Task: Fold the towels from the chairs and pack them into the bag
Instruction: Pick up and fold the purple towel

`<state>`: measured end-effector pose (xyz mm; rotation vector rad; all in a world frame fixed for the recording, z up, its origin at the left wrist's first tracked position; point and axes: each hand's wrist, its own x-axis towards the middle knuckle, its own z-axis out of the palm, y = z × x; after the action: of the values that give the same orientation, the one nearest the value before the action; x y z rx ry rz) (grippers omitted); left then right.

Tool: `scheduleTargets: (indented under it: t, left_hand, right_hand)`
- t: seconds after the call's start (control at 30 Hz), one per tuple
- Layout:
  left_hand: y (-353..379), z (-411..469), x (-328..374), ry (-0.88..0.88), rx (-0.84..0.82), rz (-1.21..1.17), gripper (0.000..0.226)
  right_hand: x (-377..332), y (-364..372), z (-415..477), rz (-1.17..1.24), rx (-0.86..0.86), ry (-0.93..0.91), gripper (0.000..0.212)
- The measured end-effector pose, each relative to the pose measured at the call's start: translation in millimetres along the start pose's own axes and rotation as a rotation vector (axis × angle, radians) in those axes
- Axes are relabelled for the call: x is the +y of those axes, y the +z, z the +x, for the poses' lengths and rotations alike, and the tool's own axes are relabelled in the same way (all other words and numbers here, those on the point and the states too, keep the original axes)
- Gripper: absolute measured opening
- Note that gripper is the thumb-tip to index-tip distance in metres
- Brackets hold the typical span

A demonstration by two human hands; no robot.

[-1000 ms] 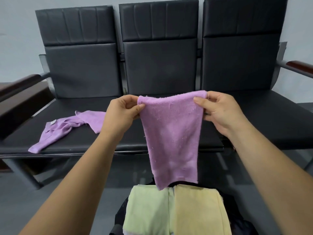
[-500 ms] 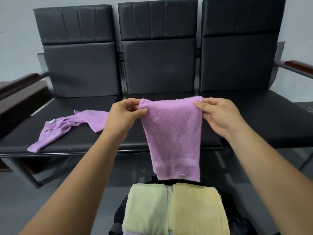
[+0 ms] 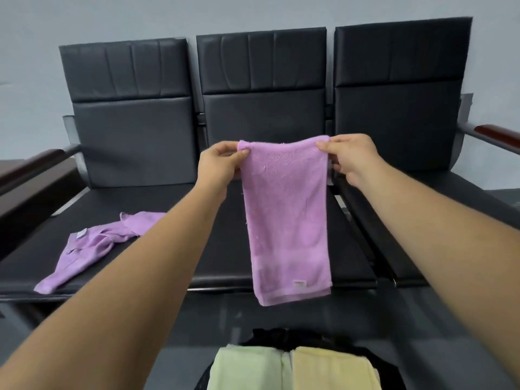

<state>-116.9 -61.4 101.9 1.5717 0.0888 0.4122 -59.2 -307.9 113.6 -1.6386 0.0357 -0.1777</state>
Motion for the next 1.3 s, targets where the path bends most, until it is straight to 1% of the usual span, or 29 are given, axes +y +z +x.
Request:
scheduleTargets:
  t: [0.1, 0.17, 0.27, 0.37, 0.47, 0.53, 0.63, 0.73, 0.8, 0.87, 0.97, 1.03, 1.1, 1.13, 1.17, 1.2, 1.3]
  left_hand:
    - [11.0, 41.8, 34.0, 0.110, 0.047, 0.018, 0.009]
    - [17.7, 60.1, 56.4, 0.177, 0.065, -0.023, 0.010]
    - [18.8, 73.3, 72.1, 0.238, 0.065, -0.100, 0.017]
    - [12.6, 68.3, 57.1, 0.260, 0.011, -0.067, 0.027]
    - [0.8, 43.9, 17.9, 0.255, -0.105, 0.105, 0.015]
    - [-9.7, 20.8, -12.7, 0.229, -0.174, 0.192, 0.008]
    - [-27.4, -14.9, -58.1, 0.147, -0.351, 0.239, 0.009]
    - [-40.8, -46.4, -92.1, -0.021, -0.525, 0.205, 0.016]
    - [-46.1, -62.4, -104.9, -0.162, -0.572, 0.205, 0.016]
    - [-49.9, -73.0, -110.4, -0.274, -0.592, 0.235, 0.012]
    - [-54.0, -83.6, -111.7, -0.436, -0.691, 0.222, 0.011]
    - [-54.4, -87.4, -112.4, -0.492, -0.764, 0.212, 0.014]
    - [-53.3, -86.9, -116.2, -0.469, -0.749, 0.213, 0.012]
    - [-52.0, -84.0, -119.8, -0.439, -0.702, 0.217, 0.009]
    - [-49.9, -80.4, -123.4, -0.403, -0.642, 0.220, 0.008]
    - [-47.2, -75.1, -127.6, -0.368, -0.570, 0.223, 0.010]
    - [-36.7, -55.9, -137.8, -0.296, -0.353, 0.231, 0.016]
  right_hand:
    - [-40.9, 11.3, 31.7, 0.132, 0.021, -0.027, 0.016]
    - [-64.5, 14.8, 43.5, 0.217, 0.019, -0.089, 0.016]
    - [-77.3, 11.7, 53.6, 0.200, 0.003, -0.202, 0.021]
    - [-56.0, 4.8, 49.2, 0.170, -0.005, -0.235, 0.028]
    - [-6.8, 1.2, 26.3, 0.137, -0.019, -0.229, 0.023]
    - [34.1, -1.6, 4.3, 0.057, -0.024, -0.201, 0.017]
    - [91.6, -8.8, -33.9, -0.033, -0.077, -0.103, 0.008]
    - [127.1, -15.9, -67.8, -0.044, -0.167, 0.041, 0.005]
    - [137.5, -18.3, -84.7, 0.029, -0.225, 0.140, 0.012]
    - [141.7, -18.6, -96.0, 0.092, -0.274, 0.260, 0.012]
    - [146.9, -17.9, -107.8, 0.087, -0.356, 0.414, 0.007]
    - [148.6, -16.5, -113.5, 0.058, -0.424, 0.454, 0.007]
    - [150.1, -13.5, -112.9, 0.021, -0.447, 0.453, 0.007]
    - [150.8, -11.6, -109.6, 0.004, -0.430, 0.440, 0.010]
    - [151.6, -9.4, -104.1, -0.014, -0.402, 0.417, 0.015]
    - [152.1, -6.6, -97.0, -0.037, -0.365, 0.390, 0.016]
    - [150.8, 6.0, -73.7, -0.109, -0.257, 0.298, 0.005]
